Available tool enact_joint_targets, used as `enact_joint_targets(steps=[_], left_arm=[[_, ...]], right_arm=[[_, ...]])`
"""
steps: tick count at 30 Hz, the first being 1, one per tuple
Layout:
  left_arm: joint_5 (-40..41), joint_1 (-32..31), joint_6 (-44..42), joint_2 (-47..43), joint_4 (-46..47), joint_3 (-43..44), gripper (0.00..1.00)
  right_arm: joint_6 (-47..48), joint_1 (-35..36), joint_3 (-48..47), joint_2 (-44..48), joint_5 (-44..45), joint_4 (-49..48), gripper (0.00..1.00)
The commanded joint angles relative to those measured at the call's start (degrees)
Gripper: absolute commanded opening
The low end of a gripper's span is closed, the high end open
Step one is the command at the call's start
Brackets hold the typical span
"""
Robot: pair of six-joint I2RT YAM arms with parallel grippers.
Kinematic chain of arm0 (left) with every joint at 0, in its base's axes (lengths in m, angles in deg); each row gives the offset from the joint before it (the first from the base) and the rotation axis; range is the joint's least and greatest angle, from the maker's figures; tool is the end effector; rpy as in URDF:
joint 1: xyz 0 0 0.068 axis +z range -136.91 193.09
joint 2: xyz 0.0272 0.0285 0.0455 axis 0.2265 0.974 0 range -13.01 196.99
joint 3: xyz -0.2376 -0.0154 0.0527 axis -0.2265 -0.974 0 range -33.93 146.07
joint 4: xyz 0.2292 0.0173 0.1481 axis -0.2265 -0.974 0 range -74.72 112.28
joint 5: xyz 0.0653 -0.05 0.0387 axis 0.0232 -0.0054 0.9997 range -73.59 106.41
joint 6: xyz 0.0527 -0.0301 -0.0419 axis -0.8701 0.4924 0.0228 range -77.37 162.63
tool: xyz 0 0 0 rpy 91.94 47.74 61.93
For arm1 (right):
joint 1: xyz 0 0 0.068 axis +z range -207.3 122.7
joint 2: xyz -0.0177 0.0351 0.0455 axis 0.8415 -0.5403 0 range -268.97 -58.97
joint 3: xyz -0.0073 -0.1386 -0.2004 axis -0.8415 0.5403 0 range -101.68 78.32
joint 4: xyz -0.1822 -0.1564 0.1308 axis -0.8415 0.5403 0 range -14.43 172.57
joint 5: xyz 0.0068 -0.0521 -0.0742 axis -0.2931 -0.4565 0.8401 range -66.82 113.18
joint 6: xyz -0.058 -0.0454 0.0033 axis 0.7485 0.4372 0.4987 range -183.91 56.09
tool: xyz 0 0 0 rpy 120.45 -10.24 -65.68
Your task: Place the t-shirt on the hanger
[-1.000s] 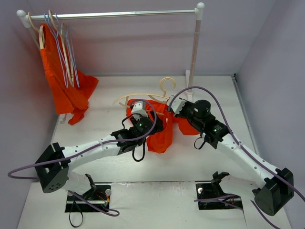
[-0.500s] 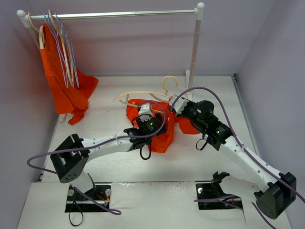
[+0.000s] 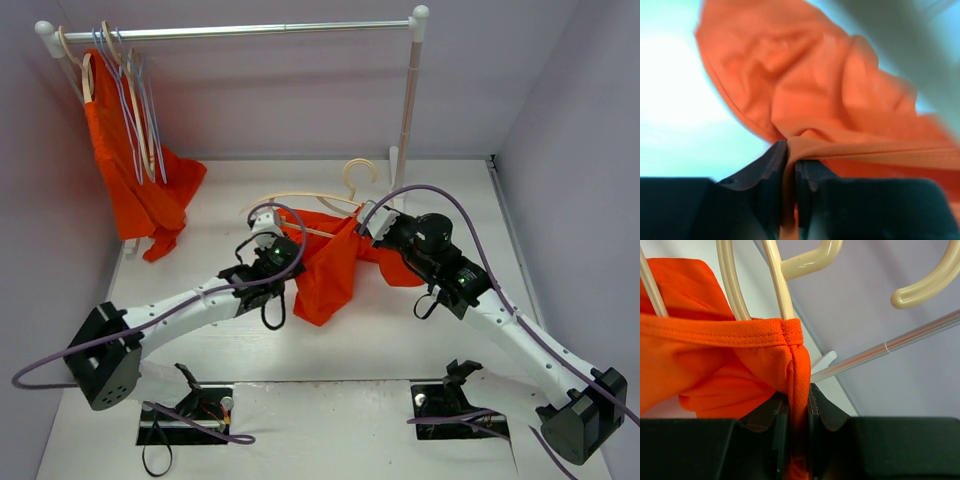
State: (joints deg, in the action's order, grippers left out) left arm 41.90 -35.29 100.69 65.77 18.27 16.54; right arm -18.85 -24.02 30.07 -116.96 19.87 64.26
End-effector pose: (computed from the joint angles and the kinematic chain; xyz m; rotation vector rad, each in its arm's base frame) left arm 0.2453 -0.2362 0.2043 -0.4431 2.0956 -0.6495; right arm 0.2452 0.1653 0.3310 -1.0107 1.1682 -0.1184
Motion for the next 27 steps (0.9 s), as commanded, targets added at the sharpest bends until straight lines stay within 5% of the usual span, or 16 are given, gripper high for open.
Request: enact_joint_targets(steps=[1, 12, 27], left_arm=[[-3.07, 4.6, -5.13, -5.47, -0.91, -0.47, 0.12], [-30.19, 27.26, -14.2, -7.6, -6.43, 5.59, 0.09], [-45.89, 47.5, -21.58, -4.78, -17.61, 19.03, 0.09]], right_arm=[[-0.06, 0.12, -1.32, 2.19, 2.78, -6.71, 0.0], [0.64, 0.21, -1.32, 2.63, 5.5, -6.0, 0.0], [3.55, 0.21, 0.0, 3.5, 9.38, -4.86, 0.0]])
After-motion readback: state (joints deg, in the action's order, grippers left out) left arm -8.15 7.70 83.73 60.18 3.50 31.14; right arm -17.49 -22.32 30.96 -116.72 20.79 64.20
